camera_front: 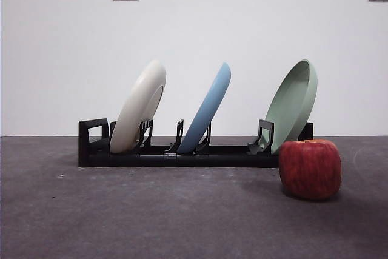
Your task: Take the yellow plate from the plate rack,put the plate on the table,take the apple from the table,put the apple in the plate
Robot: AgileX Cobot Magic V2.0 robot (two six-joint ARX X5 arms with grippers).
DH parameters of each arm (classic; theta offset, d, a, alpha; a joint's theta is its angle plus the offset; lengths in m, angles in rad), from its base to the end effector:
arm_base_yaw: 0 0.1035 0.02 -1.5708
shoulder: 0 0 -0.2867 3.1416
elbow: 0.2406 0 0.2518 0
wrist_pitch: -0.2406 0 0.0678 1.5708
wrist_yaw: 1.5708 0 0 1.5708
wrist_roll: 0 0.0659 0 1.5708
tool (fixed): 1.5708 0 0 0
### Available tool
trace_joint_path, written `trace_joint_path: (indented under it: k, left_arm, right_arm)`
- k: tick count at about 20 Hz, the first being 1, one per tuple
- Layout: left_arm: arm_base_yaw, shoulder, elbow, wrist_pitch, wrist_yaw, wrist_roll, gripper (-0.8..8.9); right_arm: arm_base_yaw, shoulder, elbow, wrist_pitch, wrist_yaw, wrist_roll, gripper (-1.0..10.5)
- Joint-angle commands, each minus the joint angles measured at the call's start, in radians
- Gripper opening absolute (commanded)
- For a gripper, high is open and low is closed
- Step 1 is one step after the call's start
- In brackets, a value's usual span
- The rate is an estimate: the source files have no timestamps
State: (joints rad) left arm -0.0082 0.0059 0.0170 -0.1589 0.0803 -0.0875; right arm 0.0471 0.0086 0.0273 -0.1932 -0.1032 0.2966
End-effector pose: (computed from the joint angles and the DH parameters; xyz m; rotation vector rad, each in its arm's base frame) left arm 0.1092 -0.0062 0.1482 -0.0926 0.1515 -0.0818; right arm 0.1076 0.0119 0.1474 0.3002 0.1956 0.1229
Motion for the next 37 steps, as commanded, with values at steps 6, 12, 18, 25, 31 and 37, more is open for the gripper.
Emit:
trace_joint_path:
  k: [6,12,18,25,31,37]
  left_arm:
    - [0.003,0.086,0.074,0.009,0.062,-0.175,-0.08]
    - [0.003,0.314,0.237,0.109,0.149,-0.167,-0.08]
    - [0.003,0.695,0.453,0.095,0.307,-0.163,0.0]
    - [-0.055,1.097,0.769,0.015,0.393,-0.179,2.52]
    - [-0.188,1.382,1.093,-0.121,0.331,-0.14,2.52]
    - [-0.308,1.619,1.344,-0.199,0.208,-0.092,2.52]
  right_arm:
    - [0.0,0.19,0.14,0.001,-0.003,0.072,-0.1]
    - [0.0,0.489,0.335,0.0,-0.083,0.026,-0.1]
    - [0.0,0.766,0.512,-0.002,-0.294,-0.035,0.1]
    - [0.0,0.92,0.638,-0.043,-0.348,-0.041,3.0]
    - [0.001,0.929,0.64,-0.048,-0.348,-0.044,3.0]
    - [0.0,0.929,0.64,-0.048,-0.347,-0.044,3.0]
